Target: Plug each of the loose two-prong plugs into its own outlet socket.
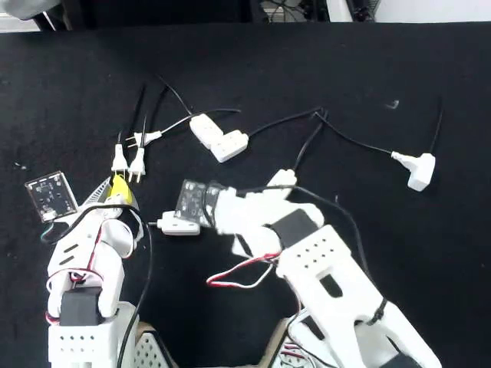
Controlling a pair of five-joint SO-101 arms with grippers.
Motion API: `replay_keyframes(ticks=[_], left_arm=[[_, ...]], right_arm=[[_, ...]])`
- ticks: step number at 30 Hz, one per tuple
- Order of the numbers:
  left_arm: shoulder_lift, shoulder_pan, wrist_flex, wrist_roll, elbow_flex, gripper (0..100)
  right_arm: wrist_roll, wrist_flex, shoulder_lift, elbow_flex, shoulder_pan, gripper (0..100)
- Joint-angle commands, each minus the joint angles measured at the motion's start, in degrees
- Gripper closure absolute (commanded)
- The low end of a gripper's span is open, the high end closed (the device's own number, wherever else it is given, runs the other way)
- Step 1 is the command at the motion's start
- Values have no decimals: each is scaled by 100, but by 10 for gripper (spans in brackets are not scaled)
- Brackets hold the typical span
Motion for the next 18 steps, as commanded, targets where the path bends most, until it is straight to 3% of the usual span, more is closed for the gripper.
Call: replay_keyframes(ticks=[1, 5, 10, 18], left_arm=[[422, 312, 132, -9, -673, 941], [1565, 822, -105, -387, -1112, 924], [3112, 840, -97, -501, -2343, 949], [3499, 1209, 440, -536, -3653, 963]], right_arm=[[-492, -642, -224, -312, 158, 988], [-1152, -1125, -224, -303, 185, 988], [-2013, -1767, -259, -154, 193, 988], [-2664, -2286, -259, 154, 633, 988]])
